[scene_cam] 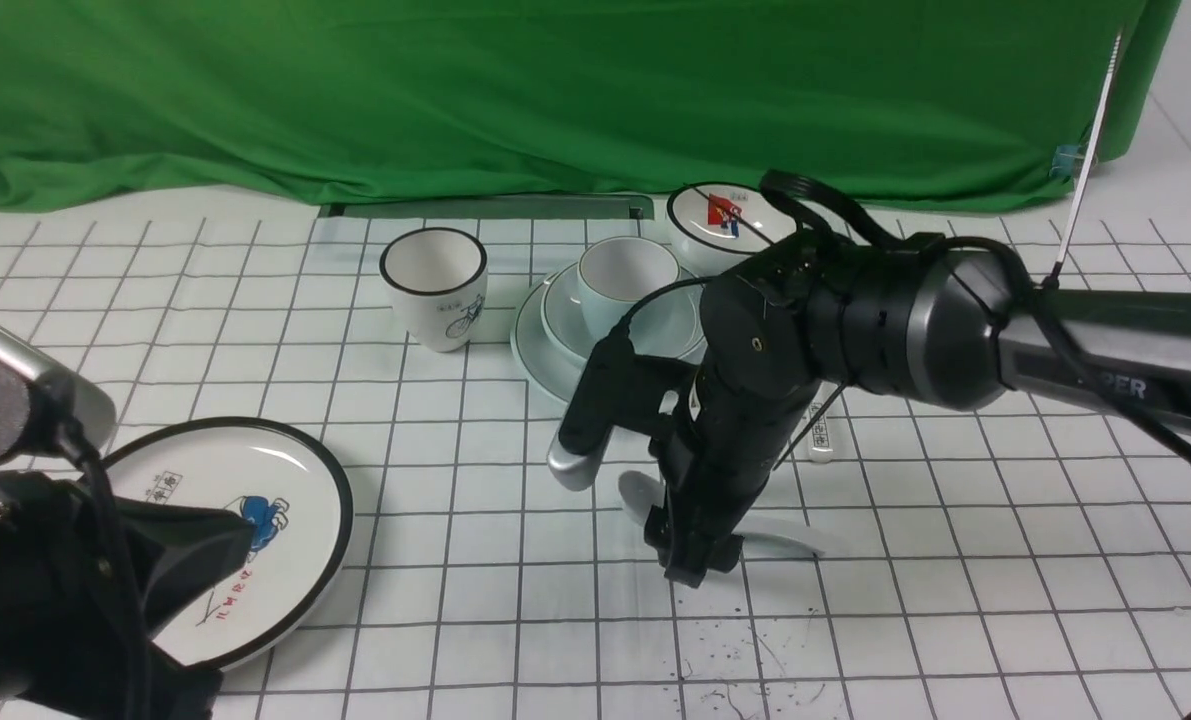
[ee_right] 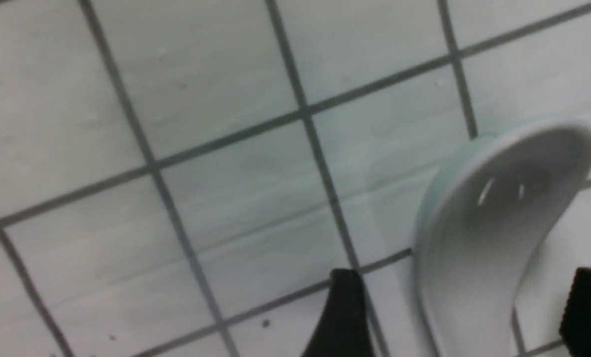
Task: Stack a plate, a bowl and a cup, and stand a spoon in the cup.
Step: Use the right arm to grab a blue soup spoon
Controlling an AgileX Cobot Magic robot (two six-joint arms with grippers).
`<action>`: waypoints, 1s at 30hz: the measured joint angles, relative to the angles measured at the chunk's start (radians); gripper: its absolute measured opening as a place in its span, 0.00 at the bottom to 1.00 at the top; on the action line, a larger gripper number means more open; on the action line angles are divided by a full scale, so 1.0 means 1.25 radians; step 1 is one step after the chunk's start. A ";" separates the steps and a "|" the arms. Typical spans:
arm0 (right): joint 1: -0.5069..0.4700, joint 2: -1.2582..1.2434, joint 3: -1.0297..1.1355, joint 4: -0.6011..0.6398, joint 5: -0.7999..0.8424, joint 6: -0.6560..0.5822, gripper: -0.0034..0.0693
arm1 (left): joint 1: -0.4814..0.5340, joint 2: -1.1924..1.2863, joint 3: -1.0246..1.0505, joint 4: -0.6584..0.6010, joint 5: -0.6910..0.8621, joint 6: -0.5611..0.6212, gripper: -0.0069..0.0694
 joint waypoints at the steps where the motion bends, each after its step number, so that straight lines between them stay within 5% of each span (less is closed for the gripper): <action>1: -0.002 0.000 0.000 -0.003 0.000 0.013 0.82 | 0.000 0.000 0.000 0.000 -0.001 0.000 0.04; 9: -0.029 0.000 0.000 -0.022 0.062 0.133 0.58 | 0.000 0.000 0.000 0.001 -0.001 0.003 0.04; 16: -0.032 -0.060 0.000 -0.024 0.097 0.205 0.75 | 0.000 0.000 0.000 0.001 -0.002 0.003 0.04; 19: -0.033 -0.080 0.005 -0.001 0.143 0.215 0.70 | 0.000 0.000 0.000 0.001 -0.004 0.003 0.04; 24: -0.051 -0.085 0.098 0.076 0.150 0.278 0.17 | 0.000 0.000 0.000 0.001 -0.040 -0.007 0.04; 30: -0.101 -0.082 0.128 0.045 0.058 0.367 0.11 | 0.000 0.000 0.000 0.001 -0.046 -0.012 0.04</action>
